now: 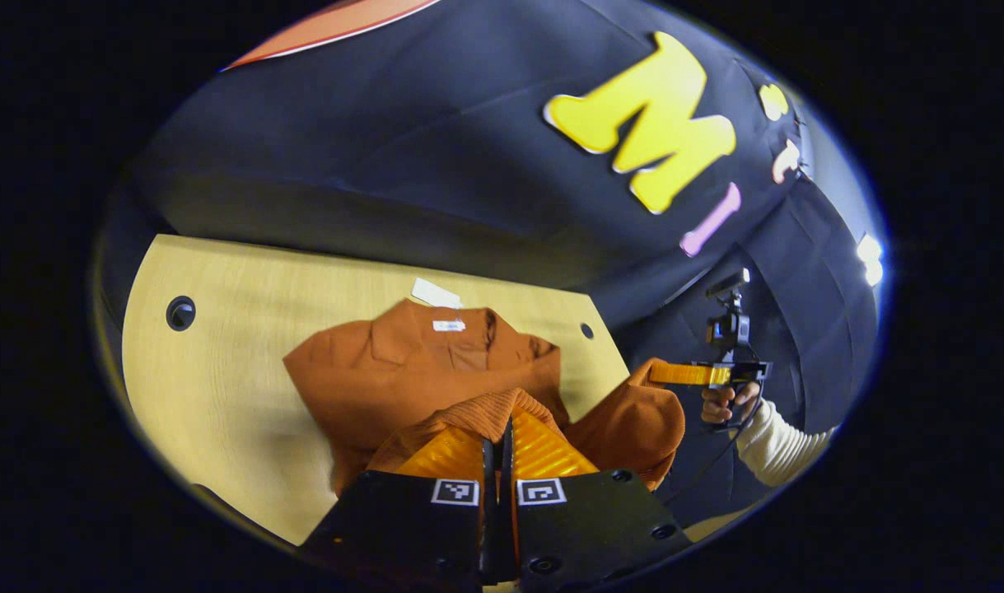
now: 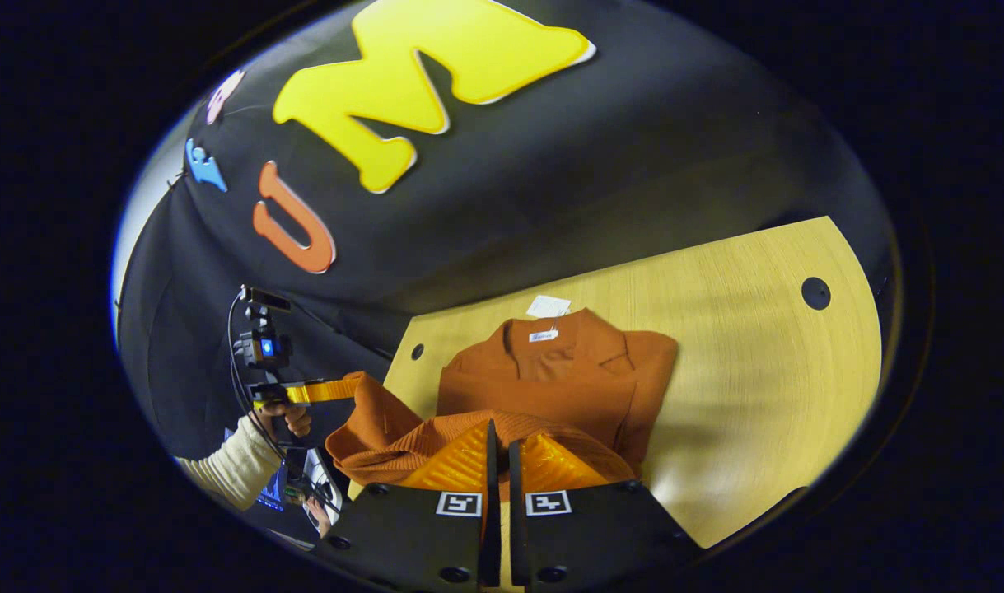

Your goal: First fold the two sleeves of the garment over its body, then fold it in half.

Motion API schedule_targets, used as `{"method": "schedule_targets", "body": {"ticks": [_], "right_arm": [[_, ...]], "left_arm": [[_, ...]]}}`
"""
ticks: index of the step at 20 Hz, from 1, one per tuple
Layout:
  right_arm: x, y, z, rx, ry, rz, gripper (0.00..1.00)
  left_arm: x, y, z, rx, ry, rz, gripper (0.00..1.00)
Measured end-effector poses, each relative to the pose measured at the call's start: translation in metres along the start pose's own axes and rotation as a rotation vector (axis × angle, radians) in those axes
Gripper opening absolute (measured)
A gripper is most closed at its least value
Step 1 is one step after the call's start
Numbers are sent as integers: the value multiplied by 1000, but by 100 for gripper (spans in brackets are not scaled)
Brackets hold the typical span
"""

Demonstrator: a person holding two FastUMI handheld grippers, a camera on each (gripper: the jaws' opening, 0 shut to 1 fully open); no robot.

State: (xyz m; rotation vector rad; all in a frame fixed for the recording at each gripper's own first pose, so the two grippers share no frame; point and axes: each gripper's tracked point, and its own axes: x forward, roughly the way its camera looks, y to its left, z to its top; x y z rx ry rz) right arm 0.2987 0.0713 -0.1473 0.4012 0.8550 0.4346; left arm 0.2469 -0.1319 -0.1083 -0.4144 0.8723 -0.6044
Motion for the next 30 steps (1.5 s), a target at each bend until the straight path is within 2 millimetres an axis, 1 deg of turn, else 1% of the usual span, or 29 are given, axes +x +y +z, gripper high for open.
{"method": "schedule_targets", "body": {"ticks": [1,2,3,5,7,8,9,10,11,12,13,14,16,17,19,21,23,24,25,27,28,29,30], "right_arm": [[16,-11,10,2,-8,-14,5],[30,-22,19,11,-15,-22,5],[48,-38,30,35,-31,-19,5],[83,-68,43,104,-49,-33,5],[109,-95,48,204,-70,-39,5],[116,-109,48,265,-82,-41,5],[114,-117,49,334,-95,-27,5],[114,-123,51,402,-114,-4,5],[111,-132,52,462,-136,1,5],[111,-140,51,495,-153,2,5],[110,-141,53,517,-173,11,5],[109,-141,50,542,-184,21,4],[109,-141,49,603,-213,50,5],[110,-142,49,635,-228,64,5],[109,-149,50,697,-264,84,5],[107,-155,48,781,-278,82,5],[109,-151,46,844,-283,80,5],[109,-150,48,860,-292,90,6],[108,-150,46,857,-293,84,8],[104,-151,51,850,-297,81,8],[105,-148,51,851,-303,84,10],[105,-147,52,851,-305,79,10],[101,-145,53,857,-300,85,12]], "left_arm": [[9,11,8,-25,-18,-8,3],[19,27,13,-57,-41,-7,3],[34,53,20,-104,-51,3,3],[56,93,28,-216,-81,12,3],[69,117,34,-385,-143,-29,3],[71,126,33,-475,-176,-42,3],[71,131,33,-575,-212,-70,3],[67,132,34,-662,-250,-105,3],[62,131,37,-732,-290,-134,3],[56,126,38,-764,-319,-159,2],[48,127,41,-772,-355,-172,3],[54,134,45,-780,-382,-166,3],[44,135,60,-834,-484,-145,3],[44,137,61,-855,-524,-125,3],[47,143,56,-899,-588,-76,3],[45,144,57,-962,-648,-82,4],[47,144,53,-1014,-679,-81,5],[45,147,52,-1041,-691,-81,6],[43,148,51,-1059,-715,-88,7],[41,148,51,-1073,-747,-83,10],[41,150,52,-1072,-758,-73,12],[40,151,58,-1075,-777,-69,13],[36,152,62,-1086,-802,-80,7]]}}
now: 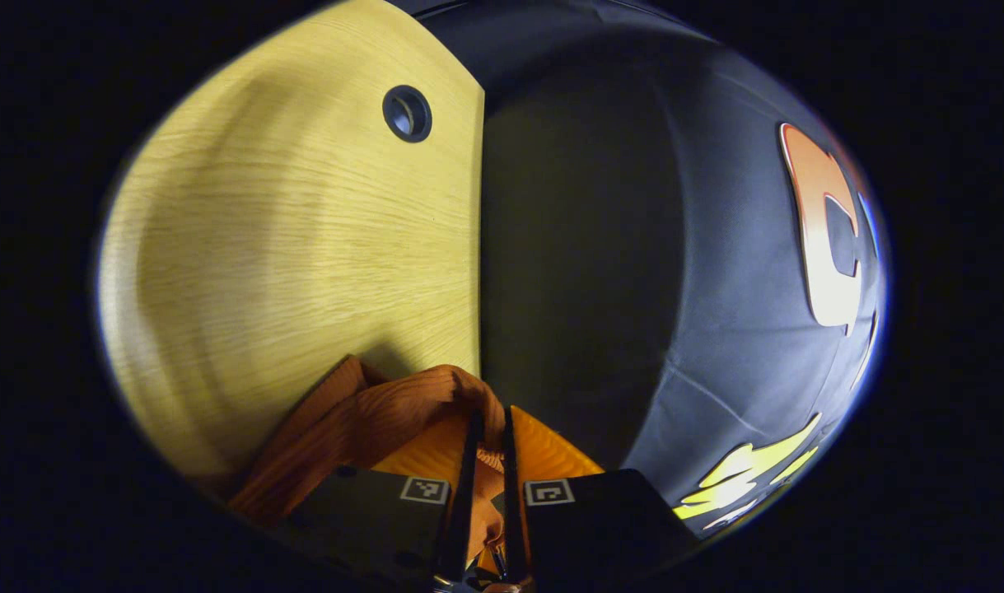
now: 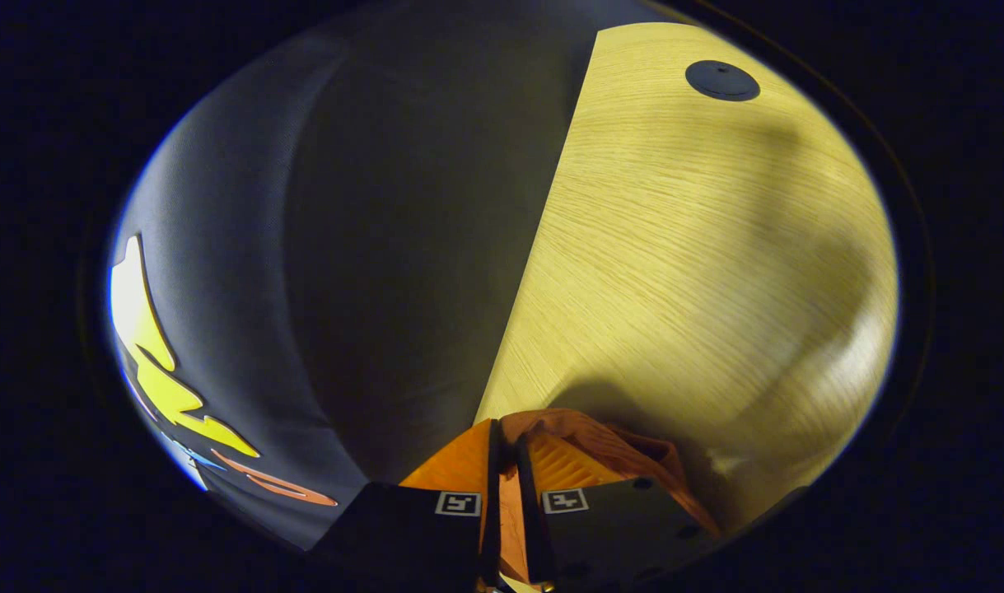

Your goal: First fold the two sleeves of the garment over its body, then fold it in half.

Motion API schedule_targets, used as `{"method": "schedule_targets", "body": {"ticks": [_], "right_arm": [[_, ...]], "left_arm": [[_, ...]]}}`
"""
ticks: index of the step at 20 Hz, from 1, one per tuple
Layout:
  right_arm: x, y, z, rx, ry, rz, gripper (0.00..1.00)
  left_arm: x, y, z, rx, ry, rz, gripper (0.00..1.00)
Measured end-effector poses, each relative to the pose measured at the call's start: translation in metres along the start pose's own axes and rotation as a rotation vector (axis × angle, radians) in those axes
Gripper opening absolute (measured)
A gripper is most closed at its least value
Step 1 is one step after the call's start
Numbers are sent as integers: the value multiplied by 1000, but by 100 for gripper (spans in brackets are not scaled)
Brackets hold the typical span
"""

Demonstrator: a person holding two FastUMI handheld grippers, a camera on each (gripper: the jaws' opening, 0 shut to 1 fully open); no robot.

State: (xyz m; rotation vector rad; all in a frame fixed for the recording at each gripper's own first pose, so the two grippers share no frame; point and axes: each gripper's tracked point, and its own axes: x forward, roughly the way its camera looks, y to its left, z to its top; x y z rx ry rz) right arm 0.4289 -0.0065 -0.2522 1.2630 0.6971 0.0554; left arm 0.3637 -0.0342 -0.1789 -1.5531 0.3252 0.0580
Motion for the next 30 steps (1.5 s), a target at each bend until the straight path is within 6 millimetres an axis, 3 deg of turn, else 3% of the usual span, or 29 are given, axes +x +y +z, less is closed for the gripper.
{"method": "schedule_targets", "body": {"ticks": [1,2,3,4,5,6,7,8,9,11,12,13,14,16,19,21,22,23,25,26,27,28,30], "right_arm": [[-1,6,-2,16,11,24,16],[-1,13,-3,24,13,39,26],[-3,16,-2,27,6,44,36],[-6,21,-2,33,-1,60,34],[-12,27,1,36,-8,60,47],[-14,29,3,35,-20,47,60],[-16,32,3,29,-27,35,73],[-21,37,-1,19,-18,36,86],[-26,41,-8,7,-6,23,80],[-50,64,-23,-65,13,10,89],[-63,79,-30,-143,-7,8,85],[-76,91,-37,-246,-36,-12,85],[-86,99,-41,-368,-76,-43,93],[-117,118,-58,-613,-129,-92,93],[-163,145,-90,-944,-195,-153,98],[-182,158,-102,-1143,-327,-184,98],[-186,163,-104,-1220,-417,-210,97],[-191,170,-109,-1279,-503,-221,98],[-197,179,-120,-1368,-668,-191,98],[-204,181,-119,-1406,-730,-199,92],[-212,186,-127,-1438,-772,-197,96],[-217,189,-135,-1458,-795,-200,92],[-226,189,-141,-1451,-804,-188,94]], "left_arm": [[-1,-8,6,-27,-24,-25,24],[-1,-15,11,-53,-38,-54,39],[0,-18,8,-39,-28,-51,31],[1,-14,3,-2,-11,-26,55],[2,-15,-2,18,2,-14,60],[0,-19,-2,19,7,-22,77],[-2,-28,-3,24,11,-31,66],[-6,-36,-6,42,13,-41,69],[-10,-40,-11,79,21,-32,71],[-26,-58,-23,189,49,1,89],[-44,-77,-28,302,48,-4,98],[-61,-95,-31,420,36,-8,98],[-83,-117,-36,587,15,-11,98],[-122,-151,-40,906,-46,12,98],[-173,-180,-46,1263,-149,63,98],[-203,-189,-55,1383,-188,72,98],[-213,-193,-71,1412,-190,82,98],[-232,-191,-76,1423,-190,89,98],[-255,-184,-90,1428,-192,82,98],[-268,-184,-96,1431,-198,75,98],[-280,-184,-101,1438,-213,68,98],[-291,-184,-106,1455,-220,59,98],[-315,-182,-122,1479,-215,43,98]]}}
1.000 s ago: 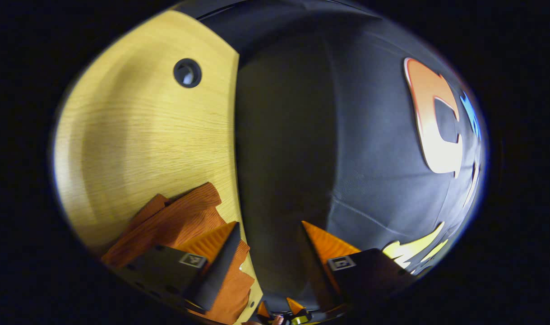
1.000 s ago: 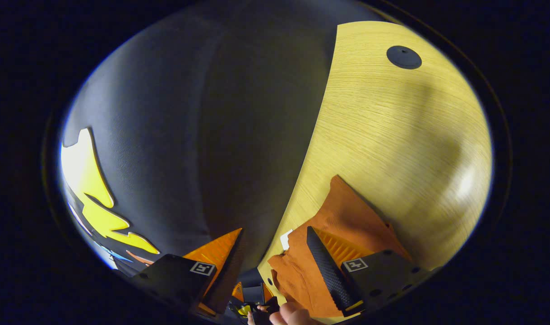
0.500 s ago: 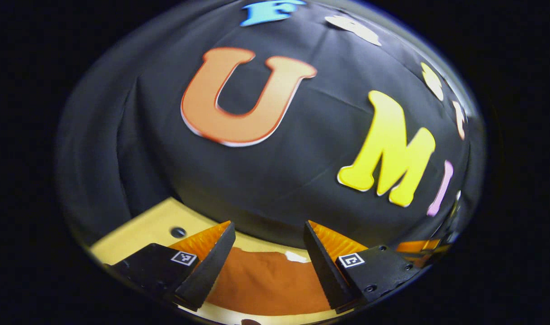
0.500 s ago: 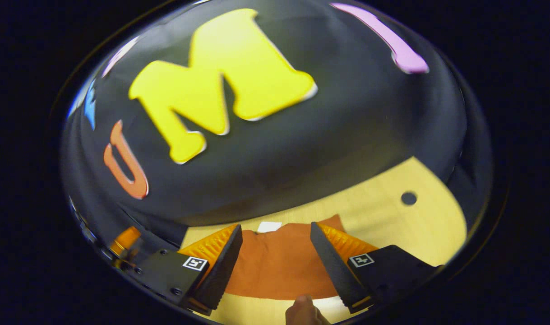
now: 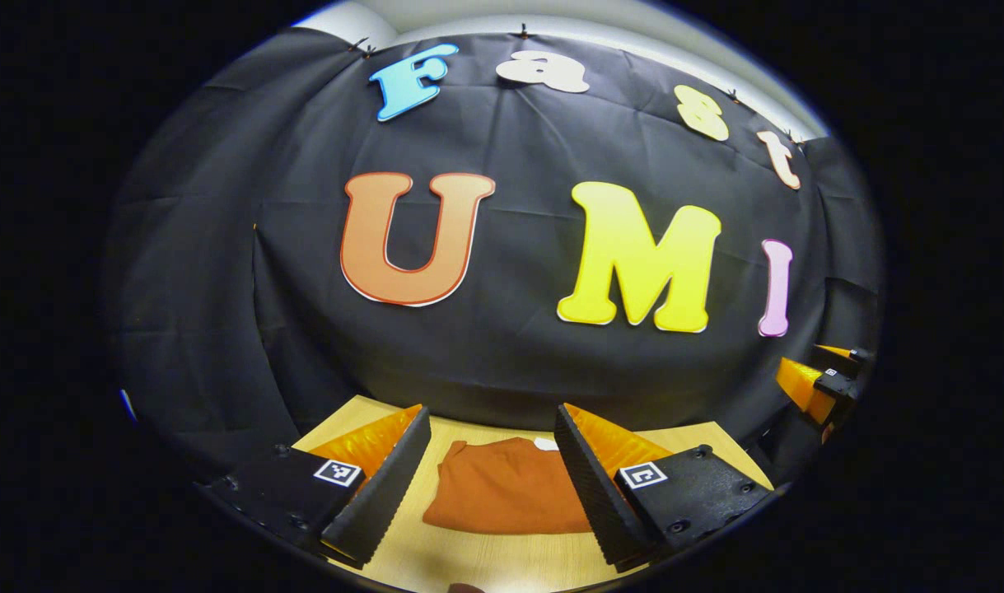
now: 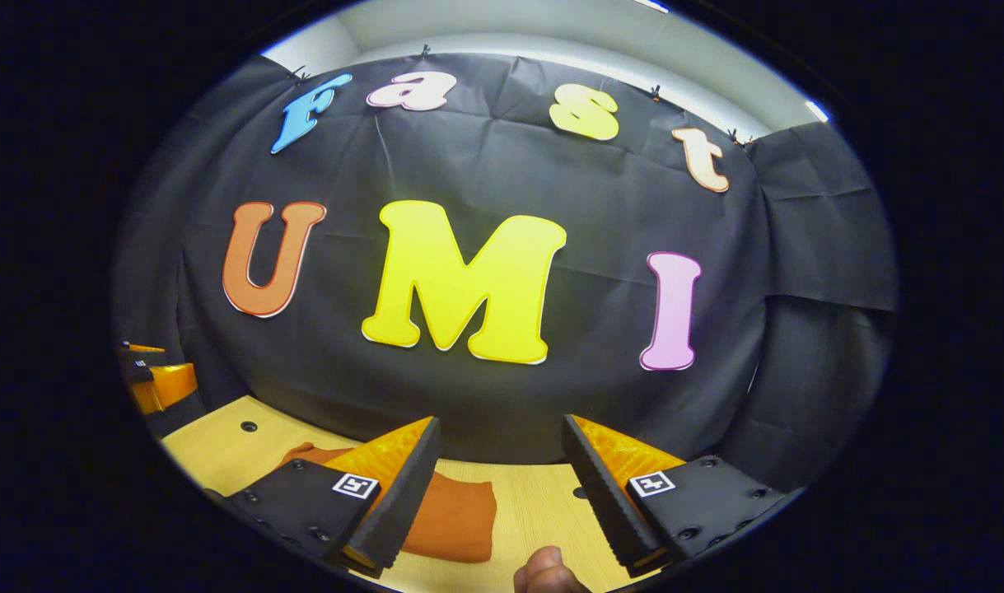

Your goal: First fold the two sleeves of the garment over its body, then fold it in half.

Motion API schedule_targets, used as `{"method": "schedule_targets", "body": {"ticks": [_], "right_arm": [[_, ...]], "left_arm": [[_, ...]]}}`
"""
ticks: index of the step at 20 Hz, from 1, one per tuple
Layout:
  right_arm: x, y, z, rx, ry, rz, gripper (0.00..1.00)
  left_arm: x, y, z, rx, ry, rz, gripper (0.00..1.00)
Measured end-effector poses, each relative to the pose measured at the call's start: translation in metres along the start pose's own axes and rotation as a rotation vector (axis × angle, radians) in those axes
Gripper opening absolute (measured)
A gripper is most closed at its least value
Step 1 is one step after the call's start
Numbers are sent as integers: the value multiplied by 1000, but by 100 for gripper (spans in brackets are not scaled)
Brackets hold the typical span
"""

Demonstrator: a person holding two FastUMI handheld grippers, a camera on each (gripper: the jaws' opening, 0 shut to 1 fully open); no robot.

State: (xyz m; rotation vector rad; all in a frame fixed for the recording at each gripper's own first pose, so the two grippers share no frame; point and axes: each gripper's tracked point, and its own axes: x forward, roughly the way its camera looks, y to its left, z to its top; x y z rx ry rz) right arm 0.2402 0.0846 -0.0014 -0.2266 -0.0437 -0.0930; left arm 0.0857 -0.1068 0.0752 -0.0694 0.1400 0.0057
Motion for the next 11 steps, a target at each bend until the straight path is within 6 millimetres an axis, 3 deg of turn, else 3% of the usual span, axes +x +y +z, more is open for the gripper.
{"method": "schedule_targets", "body": {"ticks": [2,5,8,11], "right_arm": [[-1,-8,-1,1,-9,-18,93],[-8,-1,-6,32,-3,23,94],[-13,-11,-8,23,10,-4,94],[-17,-4,-12,50,23,8,93]], "left_arm": [[-22,-13,-3,17,0,-18,100],[-48,-38,-15,47,18,-54,98],[-62,-67,-25,64,29,-124,98],[-69,-69,-18,101,-2,-122,98]]}}
